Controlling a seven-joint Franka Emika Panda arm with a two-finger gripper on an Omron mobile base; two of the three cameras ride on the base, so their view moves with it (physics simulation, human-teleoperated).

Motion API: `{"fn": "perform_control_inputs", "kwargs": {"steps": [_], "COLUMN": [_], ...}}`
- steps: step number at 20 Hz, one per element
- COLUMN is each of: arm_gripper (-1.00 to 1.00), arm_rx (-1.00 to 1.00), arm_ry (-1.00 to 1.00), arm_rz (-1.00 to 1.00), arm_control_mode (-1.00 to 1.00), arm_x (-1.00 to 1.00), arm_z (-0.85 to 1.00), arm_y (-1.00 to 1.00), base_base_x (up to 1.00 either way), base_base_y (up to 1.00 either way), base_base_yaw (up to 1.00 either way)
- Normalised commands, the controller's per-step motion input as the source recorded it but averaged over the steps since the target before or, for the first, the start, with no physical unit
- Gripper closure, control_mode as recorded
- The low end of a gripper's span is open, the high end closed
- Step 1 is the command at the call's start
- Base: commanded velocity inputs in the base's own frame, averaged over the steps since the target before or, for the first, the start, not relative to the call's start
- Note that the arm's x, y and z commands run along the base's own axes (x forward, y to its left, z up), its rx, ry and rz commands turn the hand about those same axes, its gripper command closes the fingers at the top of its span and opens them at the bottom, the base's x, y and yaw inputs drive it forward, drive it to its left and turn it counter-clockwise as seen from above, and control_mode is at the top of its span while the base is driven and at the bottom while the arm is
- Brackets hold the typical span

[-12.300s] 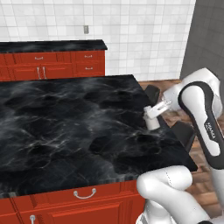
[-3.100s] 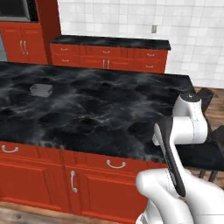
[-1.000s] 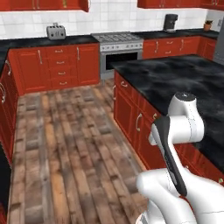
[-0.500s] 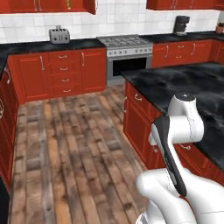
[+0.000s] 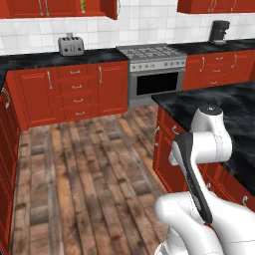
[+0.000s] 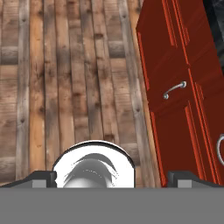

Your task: Move the mustard and shaker from the cabinet to the dining counter.

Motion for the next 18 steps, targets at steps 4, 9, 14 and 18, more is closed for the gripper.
{"fn": "perform_control_inputs", "kwargs": {"steps": [4, 9, 14, 18], "arm_gripper": [-1.0, -1.0, -1.0, -1.0], "arm_rx": [0.0, 0.0, 0.0, 0.0], "arm_ry": [0.0, 0.0, 0.0, 0.0], "arm_rz": [0.0, 0.0, 0.0, 0.0], "arm_control_mode": [1.0, 1.0, 1.0, 1.0], "arm_x": [0.0, 0.0, 0.0, 0.0], "arm_z": [0.0, 0.0, 0.0, 0.0], "arm_y": [0.0, 0.0, 0.0, 0.0], "base_base_x": [0.94, 0.94, 0.94, 0.94], "base_base_y": [0.23, 0.2, 0.17, 0.14], "base_base_yaw": [0.0, 0.0, 0.0, 0.0]}}
